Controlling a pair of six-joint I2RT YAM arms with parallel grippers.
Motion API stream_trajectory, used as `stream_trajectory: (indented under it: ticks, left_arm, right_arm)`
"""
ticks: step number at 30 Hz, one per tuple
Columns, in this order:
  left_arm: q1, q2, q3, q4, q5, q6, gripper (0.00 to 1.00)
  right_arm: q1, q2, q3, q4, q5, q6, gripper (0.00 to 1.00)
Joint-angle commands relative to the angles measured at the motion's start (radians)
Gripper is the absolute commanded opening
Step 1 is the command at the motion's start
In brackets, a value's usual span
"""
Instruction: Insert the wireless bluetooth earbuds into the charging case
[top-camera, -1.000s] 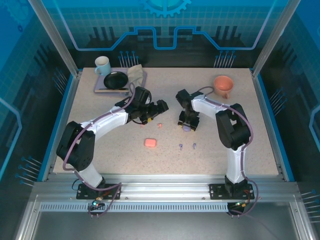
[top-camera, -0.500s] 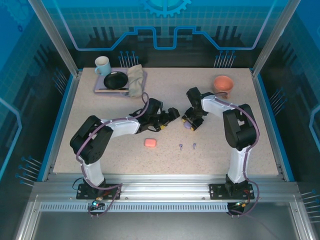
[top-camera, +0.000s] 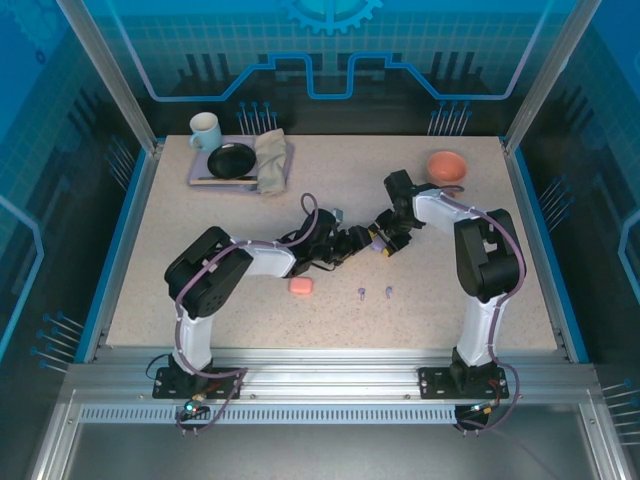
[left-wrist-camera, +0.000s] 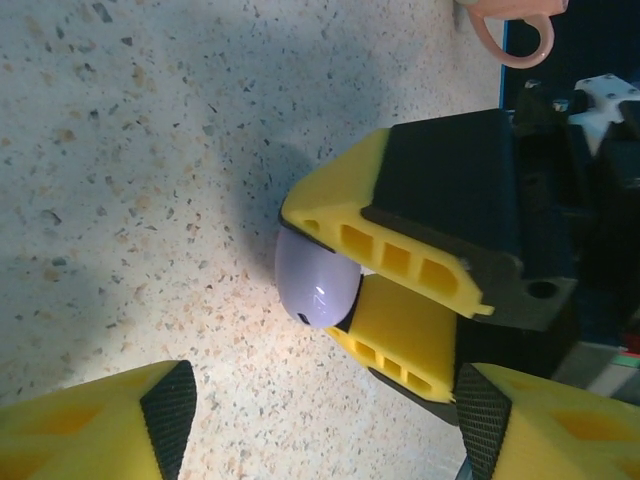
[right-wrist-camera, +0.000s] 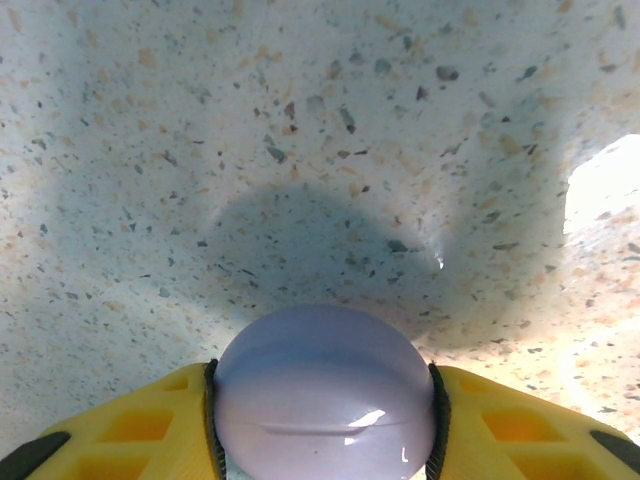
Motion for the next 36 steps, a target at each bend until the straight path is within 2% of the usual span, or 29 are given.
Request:
stream_trajectory:
  ticks: [1, 7, 23, 29, 36]
  left_arm:
    - [-0.011, 0.027, 0.006, 0.067, 0.008, 0.014, 0.69]
    - [-0.017, 0.084, 0.028, 0.142, 0.014, 0.005, 0.62]
    - [-0.050, 0.188, 0.092, 0.245, -0.041, -0.016, 0.55]
    - [-0.054, 0.116, 0.018, 0.270, -0.080, 0.001, 0.58]
    - [-0.053, -0.028, -0.056, 0.224, -0.126, 0.050, 0.70]
  right_arm:
    - [-0.017, -0.035, 0.027, -0.001, -0.039, 0.005, 0.46]
    - [-0.024, -0.051, 0.026, 0.006, -0.055, 0.008, 0.46]
    - [-0.030, -0.063, 0.009, 0.026, -0.067, 0.015, 0.46]
    - [-0.048, -0.101, -0.003, 0.013, -0.015, 0.017, 0.51]
    - [-0.062, -0.120, 0.018, -0.042, 0.051, -0.017, 0.65]
